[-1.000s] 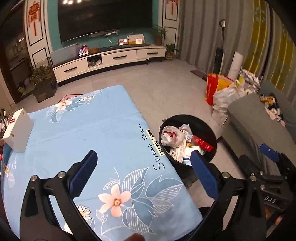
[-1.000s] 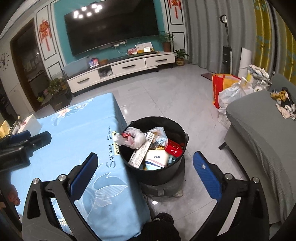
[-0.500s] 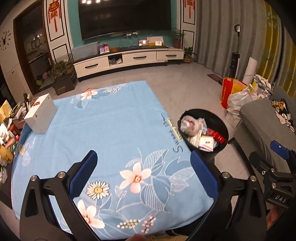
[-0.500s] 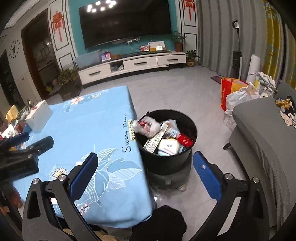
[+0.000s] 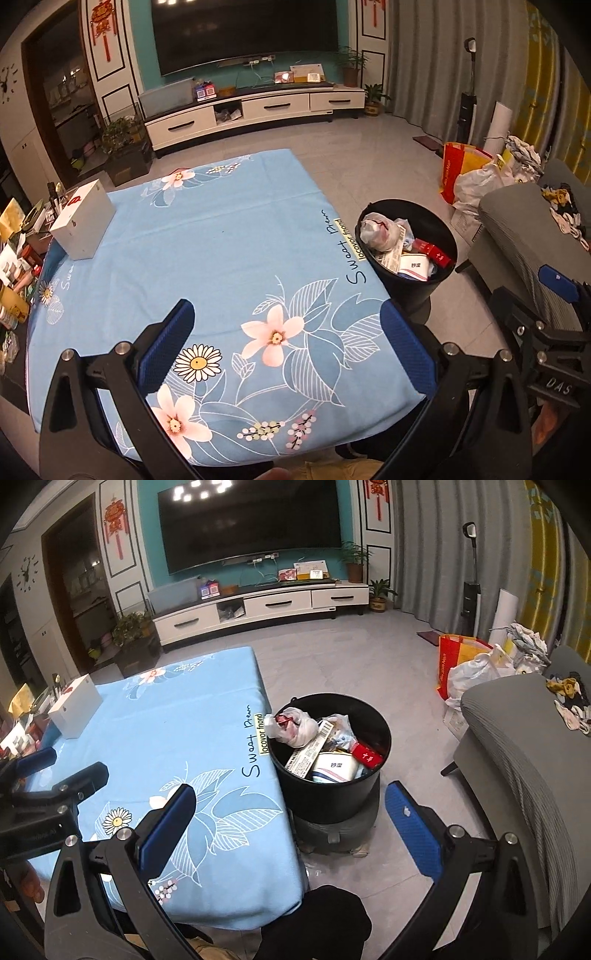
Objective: Collect trash
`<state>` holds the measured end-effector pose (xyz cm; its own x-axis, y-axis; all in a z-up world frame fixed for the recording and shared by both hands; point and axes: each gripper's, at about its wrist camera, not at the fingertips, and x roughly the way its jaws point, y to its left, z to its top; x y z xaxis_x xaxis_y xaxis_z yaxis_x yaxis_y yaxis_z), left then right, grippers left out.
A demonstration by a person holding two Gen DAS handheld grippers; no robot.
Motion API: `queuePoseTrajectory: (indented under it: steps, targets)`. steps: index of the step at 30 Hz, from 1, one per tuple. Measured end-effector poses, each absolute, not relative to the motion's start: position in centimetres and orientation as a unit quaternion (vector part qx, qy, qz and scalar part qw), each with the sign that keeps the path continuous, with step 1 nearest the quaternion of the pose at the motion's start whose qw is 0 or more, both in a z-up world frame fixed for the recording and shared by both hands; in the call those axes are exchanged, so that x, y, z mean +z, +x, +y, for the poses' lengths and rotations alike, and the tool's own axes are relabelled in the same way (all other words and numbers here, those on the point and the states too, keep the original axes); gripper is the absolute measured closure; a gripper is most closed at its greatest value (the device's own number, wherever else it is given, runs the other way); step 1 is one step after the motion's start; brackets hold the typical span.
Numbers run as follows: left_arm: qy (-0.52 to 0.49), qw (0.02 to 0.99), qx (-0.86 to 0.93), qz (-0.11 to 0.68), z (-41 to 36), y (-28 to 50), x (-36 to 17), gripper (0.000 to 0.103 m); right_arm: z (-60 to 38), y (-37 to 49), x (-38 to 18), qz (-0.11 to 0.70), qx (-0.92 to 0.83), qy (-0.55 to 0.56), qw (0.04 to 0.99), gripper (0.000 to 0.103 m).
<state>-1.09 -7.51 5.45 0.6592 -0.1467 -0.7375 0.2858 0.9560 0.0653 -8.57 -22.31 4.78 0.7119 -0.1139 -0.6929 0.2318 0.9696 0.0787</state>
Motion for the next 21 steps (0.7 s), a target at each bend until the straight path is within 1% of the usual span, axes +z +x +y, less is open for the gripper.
queuePoseTrajectory:
  steps: [21]
  targets:
    - [0.092, 0.903, -0.129, 0.399, -8.2, -0.93, 5.21, 0.003, -23.0, -8.62, 4.68, 0.368, -0.103, 0.082, 0.92, 0.003]
